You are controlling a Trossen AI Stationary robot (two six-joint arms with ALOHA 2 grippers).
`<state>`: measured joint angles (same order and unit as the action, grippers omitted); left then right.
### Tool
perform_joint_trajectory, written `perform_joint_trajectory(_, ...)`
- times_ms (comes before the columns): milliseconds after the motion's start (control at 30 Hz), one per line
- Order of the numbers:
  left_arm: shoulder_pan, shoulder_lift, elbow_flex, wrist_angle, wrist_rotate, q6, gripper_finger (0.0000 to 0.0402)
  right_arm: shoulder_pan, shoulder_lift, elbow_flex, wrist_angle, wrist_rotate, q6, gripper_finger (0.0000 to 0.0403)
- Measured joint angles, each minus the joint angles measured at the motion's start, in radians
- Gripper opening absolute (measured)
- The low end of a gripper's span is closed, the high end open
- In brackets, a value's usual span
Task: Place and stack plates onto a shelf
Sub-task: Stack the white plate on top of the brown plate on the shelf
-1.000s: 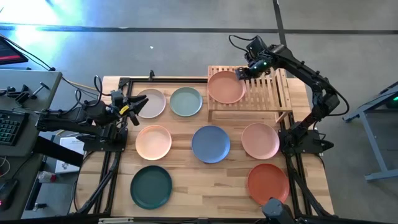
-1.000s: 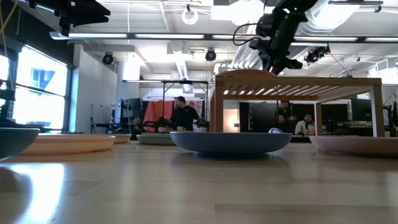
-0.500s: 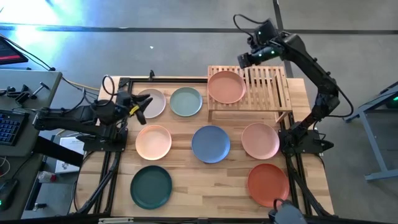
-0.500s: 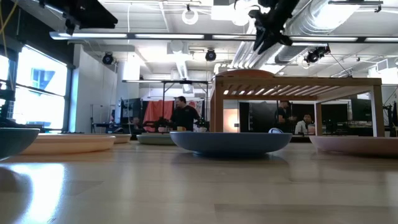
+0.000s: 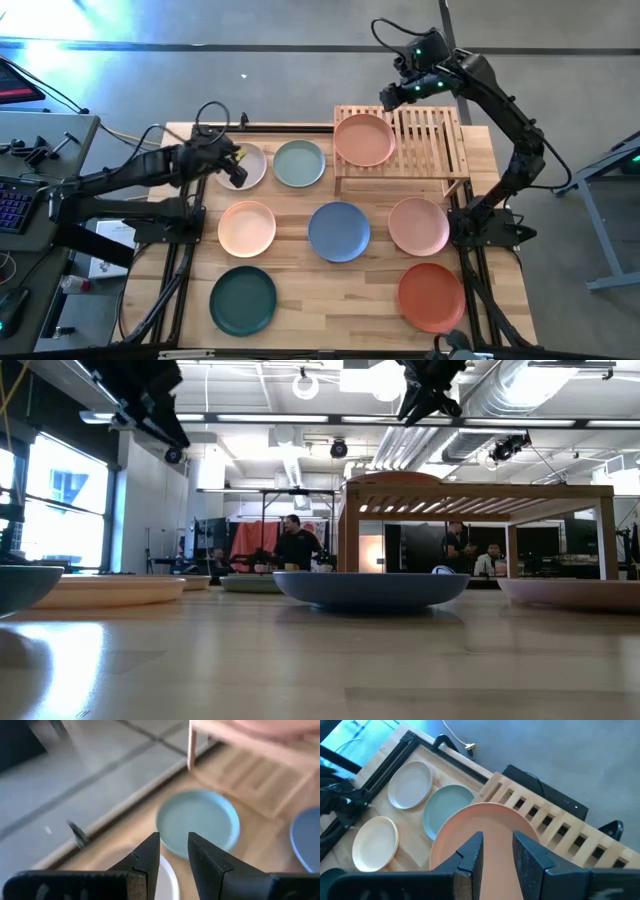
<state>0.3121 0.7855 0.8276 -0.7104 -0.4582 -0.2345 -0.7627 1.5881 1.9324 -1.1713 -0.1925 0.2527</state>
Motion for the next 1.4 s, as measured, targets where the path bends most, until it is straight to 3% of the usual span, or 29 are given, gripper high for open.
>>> perform_joint_trajectory(167,0.097,0.085,0.0,-0.072,0.151,-0.036,0.009,0.032,0.0,0.0,0.0,0.0,0.0,0.0083)
perform_joint_trajectory(533,0.186,0.289,0.0,-0.102,0.242,-0.131,0.009,0.078,0.0,0.0,0.0,0.028,0.0,0.0083)
perform_joint_trajectory(900,0.186,0.498,0.0,-0.101,0.247,-0.21,0.009,0.078,0.0,0.0,-0.008,0.028,0.0,0.0083)
perform_joint_trajectory(1400,0.186,0.659,0.0,-0.07,0.273,-0.227,0.009,0.078,0.0,0.0,-0.012,0.064,-0.009,0.0083)
